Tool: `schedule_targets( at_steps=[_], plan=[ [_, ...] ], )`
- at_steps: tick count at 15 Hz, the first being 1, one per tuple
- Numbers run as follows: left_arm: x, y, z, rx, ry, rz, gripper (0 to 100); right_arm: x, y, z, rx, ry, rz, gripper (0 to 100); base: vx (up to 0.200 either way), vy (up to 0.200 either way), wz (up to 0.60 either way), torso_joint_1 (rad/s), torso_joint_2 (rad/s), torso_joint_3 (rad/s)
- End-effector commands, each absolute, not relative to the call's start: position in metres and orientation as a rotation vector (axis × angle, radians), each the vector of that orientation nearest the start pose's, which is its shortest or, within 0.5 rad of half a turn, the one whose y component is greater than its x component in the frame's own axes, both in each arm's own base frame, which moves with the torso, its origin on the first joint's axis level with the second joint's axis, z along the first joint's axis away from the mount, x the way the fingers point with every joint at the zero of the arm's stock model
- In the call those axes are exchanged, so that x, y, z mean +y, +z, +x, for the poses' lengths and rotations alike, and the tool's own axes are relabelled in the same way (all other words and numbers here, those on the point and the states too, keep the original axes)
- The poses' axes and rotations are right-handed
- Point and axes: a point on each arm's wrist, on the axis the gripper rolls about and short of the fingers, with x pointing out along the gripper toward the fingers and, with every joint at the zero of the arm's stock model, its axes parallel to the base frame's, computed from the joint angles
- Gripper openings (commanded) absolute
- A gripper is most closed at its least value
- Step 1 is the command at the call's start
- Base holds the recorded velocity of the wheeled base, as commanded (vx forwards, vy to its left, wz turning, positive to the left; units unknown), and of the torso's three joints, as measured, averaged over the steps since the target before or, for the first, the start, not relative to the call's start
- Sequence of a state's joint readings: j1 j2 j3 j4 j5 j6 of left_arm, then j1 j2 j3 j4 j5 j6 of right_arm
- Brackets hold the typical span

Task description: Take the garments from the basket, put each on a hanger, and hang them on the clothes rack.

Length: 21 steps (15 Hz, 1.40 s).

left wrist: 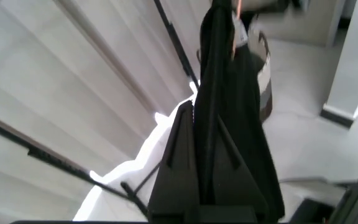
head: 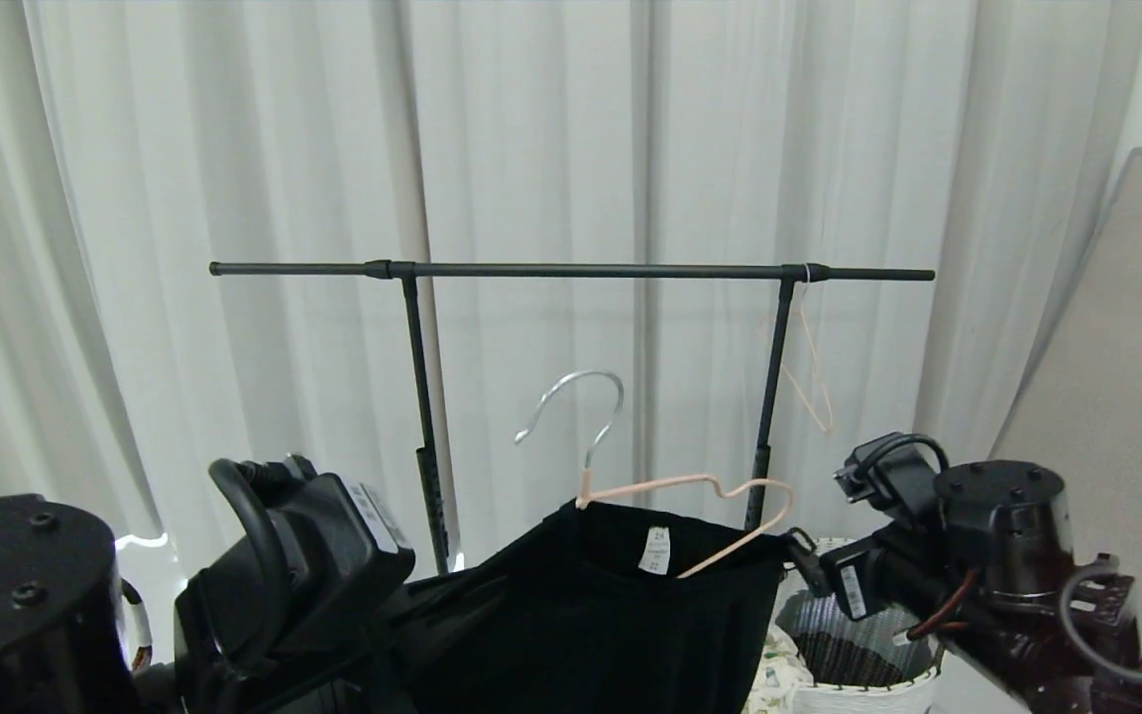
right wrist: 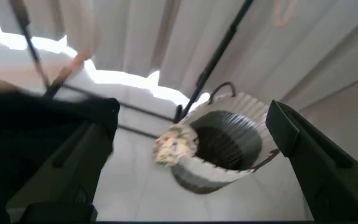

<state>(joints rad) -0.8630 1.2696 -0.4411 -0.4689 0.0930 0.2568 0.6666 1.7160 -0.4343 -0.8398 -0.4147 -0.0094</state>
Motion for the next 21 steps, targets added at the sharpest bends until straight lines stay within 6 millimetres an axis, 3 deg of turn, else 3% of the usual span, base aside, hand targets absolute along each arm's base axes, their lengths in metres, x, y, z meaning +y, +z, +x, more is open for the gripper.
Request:
schedule_targets(
  at_steps=[1,6,9,17,19,21],
  plan=[
    [-0.133,0.164,0.117,0.26,-0.804,0.428,0,0.13,0.134,0.208,0.293,0.216,-0.211,100,0.0,0.0,0.0,0.0,0.0,0.0],
    [-0.128,0.148,0.112,0.311,-0.812,0.468,0,0.125,0.162,0.197,0.179,0.294,-0.23,100,0.0,0.0,0.0,0.0,0.0,0.0],
    [-0.134,0.138,0.119,0.364,-0.773,0.505,0,0.128,0.175,0.177,0.141,0.368,-0.262,100,0.0,0.0,0.0,0.0,0.0,0.0],
    [-0.138,0.151,0.122,0.336,-0.778,0.426,0,0.152,0.153,0.156,0.198,0.638,-0.403,100,0.0,0.0,0.0,0.0,0.0,0.0],
    [-0.138,0.146,0.127,0.364,-0.76,0.433,0,0.156,0.145,0.132,0.171,0.815,-0.504,100,0.0,0.0,0.0,0.0,0.0,0.0],
    [-0.14,0.145,0.128,0.37,-0.763,0.433,0,0.157,0.142,0.123,0.177,0.855,-0.518,100,0.0,0.0,0.0,0.0,0.0,0.0]
  ],
)
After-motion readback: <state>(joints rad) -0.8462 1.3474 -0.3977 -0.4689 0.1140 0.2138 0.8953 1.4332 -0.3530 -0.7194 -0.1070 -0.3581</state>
